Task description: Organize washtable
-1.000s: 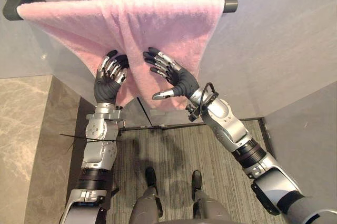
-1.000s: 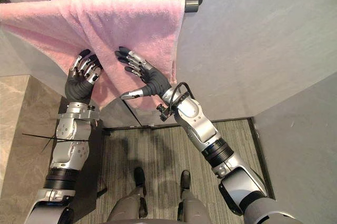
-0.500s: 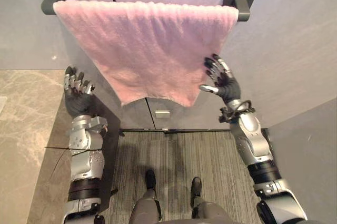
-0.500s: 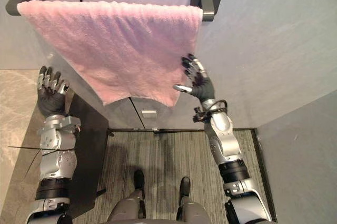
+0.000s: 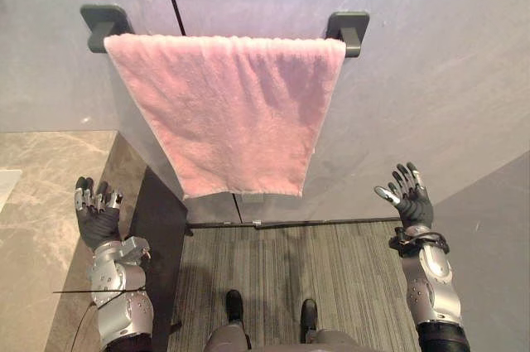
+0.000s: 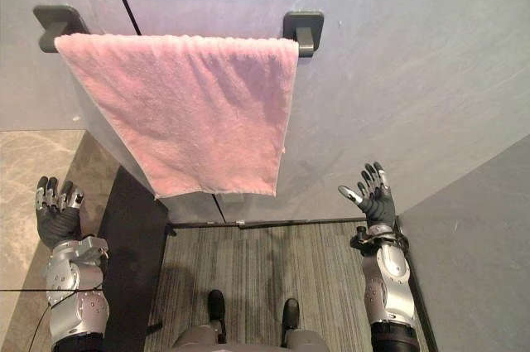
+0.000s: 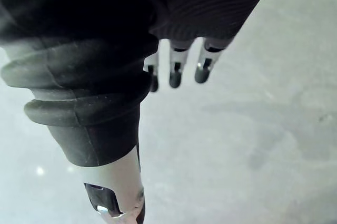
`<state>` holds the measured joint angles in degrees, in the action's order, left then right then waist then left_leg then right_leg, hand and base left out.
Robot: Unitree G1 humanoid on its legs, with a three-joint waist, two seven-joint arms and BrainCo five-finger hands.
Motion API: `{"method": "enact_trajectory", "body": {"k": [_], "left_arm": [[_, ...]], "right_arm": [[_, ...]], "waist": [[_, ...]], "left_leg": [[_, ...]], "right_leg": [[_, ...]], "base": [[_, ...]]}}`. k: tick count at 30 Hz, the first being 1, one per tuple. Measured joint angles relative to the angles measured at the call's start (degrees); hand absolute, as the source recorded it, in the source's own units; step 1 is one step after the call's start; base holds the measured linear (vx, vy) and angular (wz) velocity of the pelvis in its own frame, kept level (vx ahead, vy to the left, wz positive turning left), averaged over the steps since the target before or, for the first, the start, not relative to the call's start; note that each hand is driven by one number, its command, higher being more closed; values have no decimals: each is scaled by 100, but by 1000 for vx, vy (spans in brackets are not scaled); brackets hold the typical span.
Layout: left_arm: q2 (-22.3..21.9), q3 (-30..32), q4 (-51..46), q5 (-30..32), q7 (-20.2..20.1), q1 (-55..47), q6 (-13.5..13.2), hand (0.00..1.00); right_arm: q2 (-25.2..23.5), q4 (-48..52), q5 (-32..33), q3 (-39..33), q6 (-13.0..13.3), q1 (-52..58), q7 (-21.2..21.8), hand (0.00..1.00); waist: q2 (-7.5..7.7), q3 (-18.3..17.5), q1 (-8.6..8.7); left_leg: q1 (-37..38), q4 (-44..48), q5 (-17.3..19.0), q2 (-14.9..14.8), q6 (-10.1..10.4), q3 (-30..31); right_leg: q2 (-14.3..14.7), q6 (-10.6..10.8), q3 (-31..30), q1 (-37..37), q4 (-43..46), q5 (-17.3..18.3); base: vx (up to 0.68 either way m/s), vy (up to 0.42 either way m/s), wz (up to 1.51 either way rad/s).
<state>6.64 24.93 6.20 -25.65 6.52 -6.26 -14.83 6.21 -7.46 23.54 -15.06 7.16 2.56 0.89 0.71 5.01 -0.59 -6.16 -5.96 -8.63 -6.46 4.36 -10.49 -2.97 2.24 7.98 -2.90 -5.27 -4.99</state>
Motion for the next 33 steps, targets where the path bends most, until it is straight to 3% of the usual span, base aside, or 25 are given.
{"method": "enact_trajectory", "body": {"k": [8, 14, 18, 22, 25, 33], "left_arm": [[-484, -138, -160, 299, -30, -687, 78, 0], [-817, -1156, -292, 682, -179, -1251, 180, 0], [-1064, -1595, -290, 823, -288, -1487, 304, 0], [-1083, -1844, -220, 821, -314, -1601, 334, 0], [-1100, -1983, -106, 817, -364, -1648, 366, 0], [-1093, -2236, 152, 752, -380, -1754, 480, 0]], "right_arm": [[-541, 150, -16, -358, 12, 558, -311, 0], [-988, 305, -8, -150, 74, 1069, -353, 0], [-992, 523, 49, 166, 113, 1416, -358, 0], [-1042, 610, 73, 216, 118, 1708, -440, 0], [-1122, 610, 189, 234, 117, 1900, -464, 0], [-1143, 590, 299, 461, 105, 2033, -503, 0]], "waist": [[-159, -222, 127], [-233, -320, 117], [-254, -352, 114], [-299, -384, 92], [-358, -423, -21], [-396, -440, -44]], "left_leg": [[127, 0, 9, 58, -12, 133], [286, 0, 44, 77, -57, 176], [304, 0, 45, 81, -58, 206], [327, 0, 45, 75, -58, 256], [278, 0, 45, 75, -58, 271], [252, 1, 44, 114, -58, 452]], "right_leg": [[-59, 32, 153, 223, -1, 50], [-112, 73, 197, 379, 28, 113], [-118, 83, 266, 439, 67, 119], [-117, 119, 308, 473, 128, 170], [-118, 143, 371, 483, 127, 187], [-141, 161, 572, 545, 117, 242]], "base": [[-5, 11, 12], [-18, 7, 7], [0, -2, 4], [0, -7, 10], [-13, -6, 5], [16, -3, 16]]}}
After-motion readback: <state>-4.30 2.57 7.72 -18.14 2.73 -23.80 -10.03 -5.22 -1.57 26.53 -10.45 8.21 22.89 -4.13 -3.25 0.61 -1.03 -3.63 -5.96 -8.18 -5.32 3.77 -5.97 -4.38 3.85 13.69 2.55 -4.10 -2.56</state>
